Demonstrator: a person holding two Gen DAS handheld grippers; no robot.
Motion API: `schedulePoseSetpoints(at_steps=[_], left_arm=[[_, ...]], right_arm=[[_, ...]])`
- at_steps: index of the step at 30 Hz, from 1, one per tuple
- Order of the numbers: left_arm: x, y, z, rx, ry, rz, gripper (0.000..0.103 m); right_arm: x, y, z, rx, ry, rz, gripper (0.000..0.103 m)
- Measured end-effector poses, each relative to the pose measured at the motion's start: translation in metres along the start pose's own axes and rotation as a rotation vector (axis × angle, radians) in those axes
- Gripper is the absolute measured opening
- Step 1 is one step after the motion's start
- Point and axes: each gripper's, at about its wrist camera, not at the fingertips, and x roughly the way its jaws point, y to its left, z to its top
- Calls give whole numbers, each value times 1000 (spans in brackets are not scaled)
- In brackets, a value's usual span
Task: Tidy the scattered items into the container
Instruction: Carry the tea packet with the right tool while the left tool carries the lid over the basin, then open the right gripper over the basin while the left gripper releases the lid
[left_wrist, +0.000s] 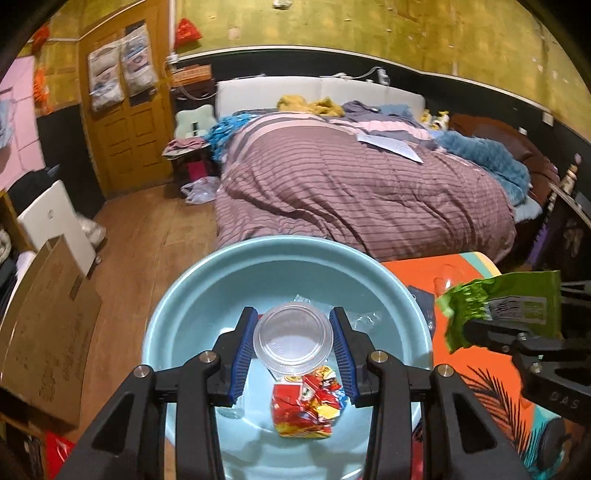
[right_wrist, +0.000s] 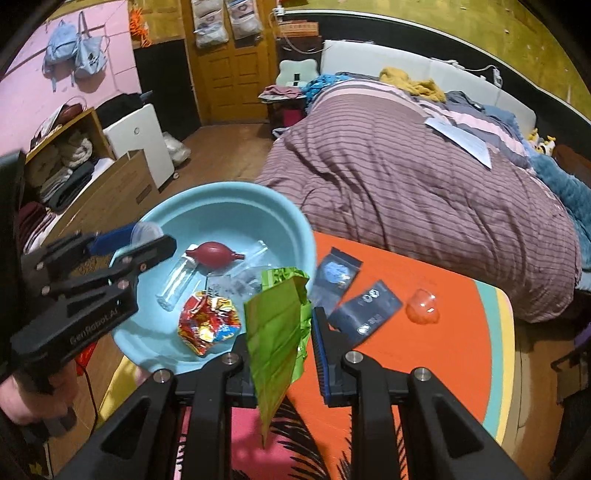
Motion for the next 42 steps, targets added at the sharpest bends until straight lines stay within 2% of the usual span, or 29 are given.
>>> schedulePoseSetpoints(at_steps=[3, 11, 14, 17, 21, 26, 36, 42], left_arm=[[1, 7, 5, 37, 6, -53, 44], [17, 30, 18, 120, 33, -45, 44], [27, 45, 20, 117, 48, -23, 44], [39, 56, 21, 125, 73, -36, 44], [55, 56, 23, 187, 137, -91, 44], [74, 56, 24, 238, 178, -72, 44], [98, 52, 16, 237, 241, -110, 44], [113, 52, 7, 245, 301, -100, 44]], right_arm=[[10, 10, 4, -16, 14, 0, 22], [29, 36, 14, -64, 40, 29, 22], [37, 45, 17, -88, 39, 36, 22], [50, 54, 20, -99, 53, 60, 22], [67, 66, 21, -123, 77, 71, 22], [87, 76, 21, -144, 113, 67, 22], [116, 74, 19, -152, 168, 66, 22], [123, 81, 17, -174, 186, 64, 24]])
